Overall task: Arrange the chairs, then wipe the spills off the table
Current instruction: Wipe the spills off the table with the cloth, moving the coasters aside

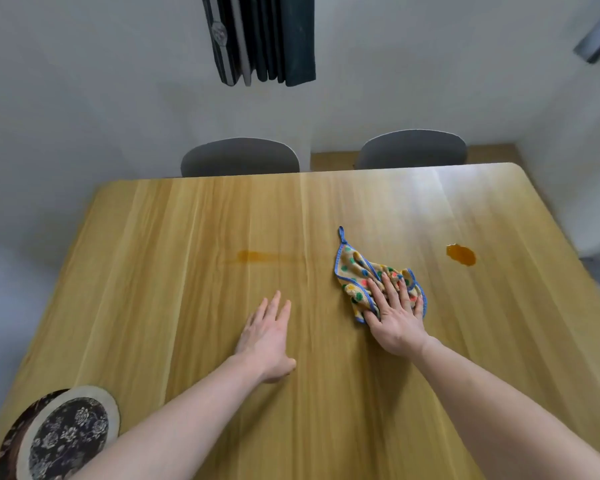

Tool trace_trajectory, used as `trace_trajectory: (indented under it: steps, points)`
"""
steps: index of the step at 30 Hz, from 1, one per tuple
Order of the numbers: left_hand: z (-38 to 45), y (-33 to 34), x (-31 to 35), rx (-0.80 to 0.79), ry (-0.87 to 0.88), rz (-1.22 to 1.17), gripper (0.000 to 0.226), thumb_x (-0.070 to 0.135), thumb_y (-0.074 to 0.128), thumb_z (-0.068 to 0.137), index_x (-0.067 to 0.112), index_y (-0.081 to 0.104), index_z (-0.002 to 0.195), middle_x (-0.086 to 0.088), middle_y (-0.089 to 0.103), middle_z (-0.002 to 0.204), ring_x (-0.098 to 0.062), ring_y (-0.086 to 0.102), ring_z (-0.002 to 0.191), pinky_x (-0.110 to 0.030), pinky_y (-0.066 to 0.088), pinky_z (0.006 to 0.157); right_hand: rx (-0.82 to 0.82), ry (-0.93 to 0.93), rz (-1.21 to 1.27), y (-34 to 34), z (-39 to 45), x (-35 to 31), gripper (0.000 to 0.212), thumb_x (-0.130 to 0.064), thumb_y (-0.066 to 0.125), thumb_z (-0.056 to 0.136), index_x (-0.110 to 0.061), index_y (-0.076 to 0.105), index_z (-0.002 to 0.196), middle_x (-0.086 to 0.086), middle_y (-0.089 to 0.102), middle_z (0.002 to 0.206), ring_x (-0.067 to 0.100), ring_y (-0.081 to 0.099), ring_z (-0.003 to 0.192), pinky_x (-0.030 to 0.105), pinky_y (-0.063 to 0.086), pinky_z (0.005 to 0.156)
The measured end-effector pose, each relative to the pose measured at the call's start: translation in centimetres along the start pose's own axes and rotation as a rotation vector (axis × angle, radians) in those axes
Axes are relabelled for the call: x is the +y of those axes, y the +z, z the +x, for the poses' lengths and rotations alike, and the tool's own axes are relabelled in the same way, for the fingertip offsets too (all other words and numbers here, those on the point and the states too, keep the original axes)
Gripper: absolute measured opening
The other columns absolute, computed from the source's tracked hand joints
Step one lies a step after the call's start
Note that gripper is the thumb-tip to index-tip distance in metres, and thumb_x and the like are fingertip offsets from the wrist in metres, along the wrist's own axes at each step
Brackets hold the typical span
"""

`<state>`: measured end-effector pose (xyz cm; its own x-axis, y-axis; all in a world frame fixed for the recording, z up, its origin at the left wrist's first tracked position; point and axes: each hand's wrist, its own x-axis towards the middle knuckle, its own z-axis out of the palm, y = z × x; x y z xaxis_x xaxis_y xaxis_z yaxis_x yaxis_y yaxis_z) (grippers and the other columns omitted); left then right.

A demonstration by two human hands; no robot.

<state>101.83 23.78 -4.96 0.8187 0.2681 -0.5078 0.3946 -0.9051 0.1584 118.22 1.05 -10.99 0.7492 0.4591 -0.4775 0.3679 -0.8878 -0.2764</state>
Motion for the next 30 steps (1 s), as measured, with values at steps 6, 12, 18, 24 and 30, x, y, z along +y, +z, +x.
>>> trace_trajectory:
  steps: [6,12,18,24,30]
  points:
    - [3.3,-0.7,5.3,-0.104,-0.12,0.008,0.135,0.069,0.078,0.069,0.022,-0.009,0.161,-0.003,-0.021,0.167,-0.033,-0.007,0.155,-0.049,0.019,0.124,0.004,0.07,0.01,-1.7,-0.5,5.7,0.072,-0.062,0.026,0.1,-0.05,-0.015,0.157,-0.017,-0.031,0.164,0.016,-0.038,0.149,0.057,-0.02,0.121]
    - [4.4,0.2,7.4,-0.17,-0.168,0.081,0.143,0.07,0.077,0.069,0.012,-0.019,0.158,-0.015,-0.028,0.164,-0.046,-0.011,0.152,-0.049,0.027,0.121,-0.017,0.166,0.024,-4.2,-0.8,12.6,0.073,-0.063,0.028,0.101,-0.049,-0.018,0.157,-0.015,-0.033,0.164,0.017,-0.037,0.149,0.059,-0.019,0.12]
    - [4.8,0.1,7.9,-0.195,-0.185,0.134,0.145,0.072,0.076,0.069,0.009,-0.022,0.156,-0.017,-0.028,0.163,-0.047,-0.008,0.152,-0.047,0.031,0.119,-0.004,0.275,0.052,-6.8,-0.9,19.0,0.072,-0.063,0.029,0.101,-0.05,-0.015,0.157,-0.015,-0.029,0.166,0.018,-0.032,0.152,0.059,-0.016,0.122]
    - [4.8,0.2,7.5,-0.196,-0.173,0.122,0.144,0.074,0.072,0.071,0.013,-0.026,0.155,-0.013,-0.033,0.161,-0.044,-0.012,0.152,-0.047,0.029,0.119,0.046,0.399,0.096,-8.4,-0.4,25.2,0.071,-0.065,0.029,0.101,-0.051,-0.011,0.158,-0.016,-0.028,0.166,0.017,-0.029,0.153,0.057,-0.016,0.122]
    - [4.8,0.7,7.2,-0.19,-0.163,0.092,0.144,0.074,0.072,0.071,0.016,-0.029,0.154,-0.011,-0.037,0.159,-0.042,-0.015,0.152,-0.047,0.025,0.121,0.116,0.542,0.157,-9.5,1.5,28.4,0.069,-0.065,0.028,0.102,-0.05,-0.007,0.159,-0.015,-0.025,0.167,0.021,-0.026,0.154,0.058,-0.016,0.122]
